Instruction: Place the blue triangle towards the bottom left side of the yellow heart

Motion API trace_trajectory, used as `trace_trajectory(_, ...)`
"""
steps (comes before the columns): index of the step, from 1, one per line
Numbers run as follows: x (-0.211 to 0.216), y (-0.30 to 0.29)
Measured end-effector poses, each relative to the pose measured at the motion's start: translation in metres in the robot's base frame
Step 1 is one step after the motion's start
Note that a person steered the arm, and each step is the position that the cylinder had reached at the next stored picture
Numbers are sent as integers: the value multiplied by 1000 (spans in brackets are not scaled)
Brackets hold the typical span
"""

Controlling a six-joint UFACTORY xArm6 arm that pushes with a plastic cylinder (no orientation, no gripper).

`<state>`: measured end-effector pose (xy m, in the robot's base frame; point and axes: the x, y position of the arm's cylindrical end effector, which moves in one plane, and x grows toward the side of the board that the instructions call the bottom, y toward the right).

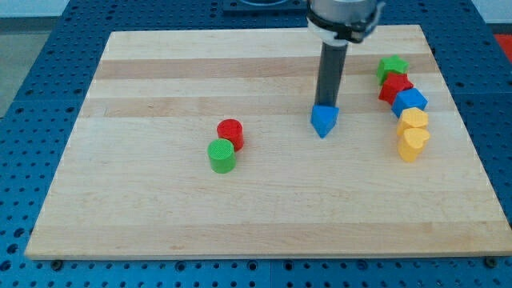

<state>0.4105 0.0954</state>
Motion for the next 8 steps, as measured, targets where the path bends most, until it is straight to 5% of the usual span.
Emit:
trace_trajectory(2, 81, 3)
trace_trajectory(4, 42, -38)
trace_trajectory(6, 102, -44)
trace_trajectory(8, 112, 22)
